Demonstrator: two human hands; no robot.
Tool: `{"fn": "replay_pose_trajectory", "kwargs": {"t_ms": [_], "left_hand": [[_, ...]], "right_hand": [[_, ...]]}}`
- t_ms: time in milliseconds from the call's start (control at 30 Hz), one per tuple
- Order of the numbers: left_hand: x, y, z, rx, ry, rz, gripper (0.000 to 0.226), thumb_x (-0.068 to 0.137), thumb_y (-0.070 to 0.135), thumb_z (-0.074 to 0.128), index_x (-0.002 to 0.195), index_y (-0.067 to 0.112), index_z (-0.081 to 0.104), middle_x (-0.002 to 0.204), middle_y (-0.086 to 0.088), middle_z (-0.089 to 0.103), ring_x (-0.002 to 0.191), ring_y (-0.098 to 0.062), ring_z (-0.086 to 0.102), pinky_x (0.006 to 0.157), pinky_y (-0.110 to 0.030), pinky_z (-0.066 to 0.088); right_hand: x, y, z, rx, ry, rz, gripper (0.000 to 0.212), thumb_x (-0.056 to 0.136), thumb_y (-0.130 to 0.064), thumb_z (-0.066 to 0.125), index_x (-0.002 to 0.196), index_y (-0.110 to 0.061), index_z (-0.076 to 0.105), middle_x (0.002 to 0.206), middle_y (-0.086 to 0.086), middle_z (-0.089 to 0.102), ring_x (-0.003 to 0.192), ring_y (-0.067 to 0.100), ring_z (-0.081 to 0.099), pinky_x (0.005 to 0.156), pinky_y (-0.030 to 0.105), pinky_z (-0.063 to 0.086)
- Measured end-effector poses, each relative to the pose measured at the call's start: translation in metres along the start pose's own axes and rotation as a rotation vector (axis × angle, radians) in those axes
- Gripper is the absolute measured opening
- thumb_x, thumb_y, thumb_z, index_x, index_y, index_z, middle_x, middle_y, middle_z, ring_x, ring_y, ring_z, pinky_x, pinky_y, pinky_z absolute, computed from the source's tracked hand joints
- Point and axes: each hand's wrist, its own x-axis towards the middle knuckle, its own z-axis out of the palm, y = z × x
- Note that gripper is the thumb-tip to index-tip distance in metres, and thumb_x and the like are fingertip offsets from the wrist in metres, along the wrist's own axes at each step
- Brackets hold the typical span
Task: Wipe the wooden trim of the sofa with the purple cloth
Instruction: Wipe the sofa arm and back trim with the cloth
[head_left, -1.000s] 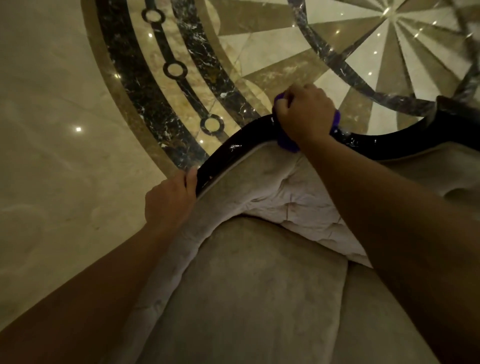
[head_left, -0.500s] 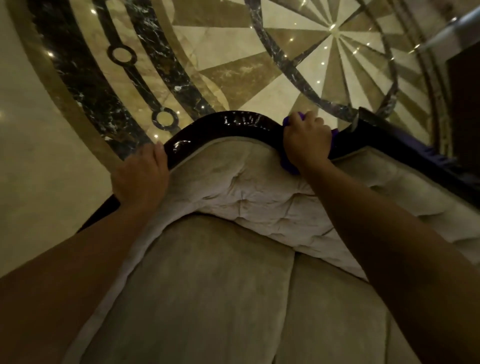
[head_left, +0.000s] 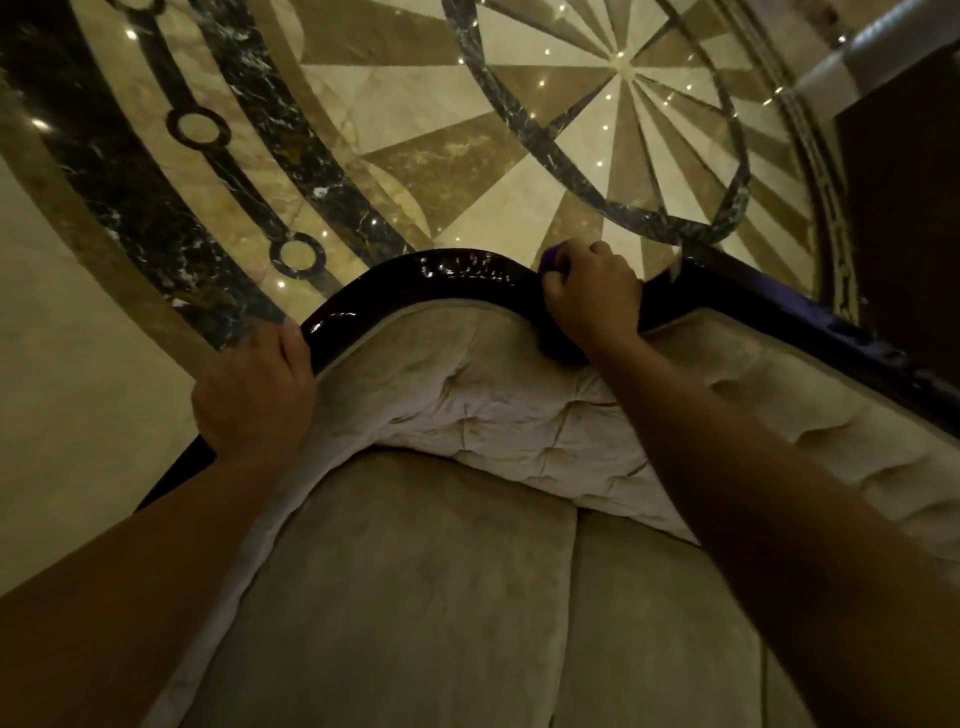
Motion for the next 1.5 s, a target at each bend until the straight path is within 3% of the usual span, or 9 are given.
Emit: {"fn": "replay_pose_trajectory", "kwargs": {"t_ms": [167,400,500,567,733,933,1133,1300,1500], "left_hand": [[0.001,0.004,-0.004,0.039,-0.01,0.025,0.048,0.111,0.034,0.032,0.088,0.003,0.06,0.075,-0.021,0.063,0.057,-0.036,0.056,0.054,-0.035,0.029],[0.001,0.007,-0.005,0.007,-0.02,0.02,0.057,0.111,0.04,0.02,0.089,0.004,0.059,0.076,-0.019,0.06,0.058,-0.031,0.048,0.055,-0.036,0.029],[0.0,0.006,-0.002,0.017,0.009,0.007,0.054,0.112,0.039,0.023,0.083,0.008,0.056,0.065,-0.008,0.043,0.055,-0.022,0.035,0.054,-0.035,0.025],[0.0,0.004,0.0,0.035,0.013,0.007,0.05,0.112,0.037,0.027,0.081,0.009,0.055,0.064,-0.004,0.039,0.054,-0.021,0.033,0.053,-0.035,0.024],[-0.001,-0.003,-0.001,-0.002,-0.023,-0.013,0.058,0.11,0.044,0.019,0.089,0.008,0.06,0.074,-0.014,0.063,0.059,-0.028,0.052,0.056,-0.037,0.036],[-0.014,-0.033,-0.023,-0.11,-0.24,0.095,0.051,0.109,0.048,0.023,0.115,0.011,0.057,0.098,-0.017,0.068,0.082,-0.039,0.065,0.064,-0.042,0.04],[-0.071,-0.101,-0.064,0.065,-0.384,-0.06,0.052,0.108,0.051,0.02,0.113,0.013,0.056,0.084,-0.011,0.064,0.065,-0.028,0.049,0.062,-0.039,0.038],[-0.083,-0.121,-0.076,0.083,-0.522,-0.108,0.032,0.105,0.033,0.045,0.108,0.005,0.058,0.093,-0.015,0.065,0.071,-0.03,0.049,0.067,-0.041,0.04],[-0.127,-0.149,-0.101,0.119,-0.445,-0.178,0.054,0.111,0.041,0.019,0.13,0.01,0.059,0.11,-0.018,0.07,0.097,-0.04,0.065,0.075,-0.036,0.036]], "right_hand": [[0.005,-0.075,0.019,0.482,0.186,0.324,0.02,0.091,-0.034,0.058,0.103,-0.022,0.069,0.105,0.003,0.067,0.095,0.022,0.063,0.075,0.035,0.048],[-0.007,-0.135,0.021,0.428,0.239,-0.001,0.025,0.085,-0.03,0.07,0.106,-0.017,0.072,0.109,0.009,0.067,0.102,0.029,0.06,0.078,0.039,0.05],[-0.02,-0.17,0.029,0.426,0.225,-0.162,0.023,0.084,-0.03,0.072,0.102,-0.016,0.074,0.104,0.009,0.068,0.099,0.029,0.06,0.082,0.038,0.047],[-0.023,-0.183,0.031,0.463,0.229,-0.155,0.022,0.083,-0.03,0.074,0.101,-0.018,0.075,0.102,0.007,0.069,0.097,0.028,0.061,0.084,0.038,0.046],[-0.028,-0.185,0.028,0.418,0.188,-0.173,0.028,0.085,-0.032,0.07,0.111,-0.022,0.073,0.116,0.006,0.068,0.108,0.027,0.059,0.09,0.036,0.043],[-0.047,-0.205,0.025,0.43,0.183,-0.11,0.029,0.087,-0.025,0.065,0.116,-0.024,0.071,0.131,0.003,0.062,0.127,0.026,0.052,0.11,0.039,0.035],[-0.114,-0.248,0.041,0.632,0.038,-0.307,0.016,0.081,-0.009,0.071,0.094,-0.016,0.077,0.111,0.008,0.069,0.113,0.031,0.058,0.1,0.04,0.038],[-0.207,-0.303,0.067,0.85,-0.012,-0.307,0.016,0.072,0.006,0.075,0.081,-0.007,0.074,0.099,0.013,0.07,0.106,0.038,0.061,0.097,0.045,0.042],[-0.2,-0.286,0.08,0.783,-0.015,-0.422,0.025,0.078,-0.001,0.075,0.102,-0.009,0.076,0.119,0.015,0.07,0.122,0.041,0.059,0.105,0.058,0.043]]}}
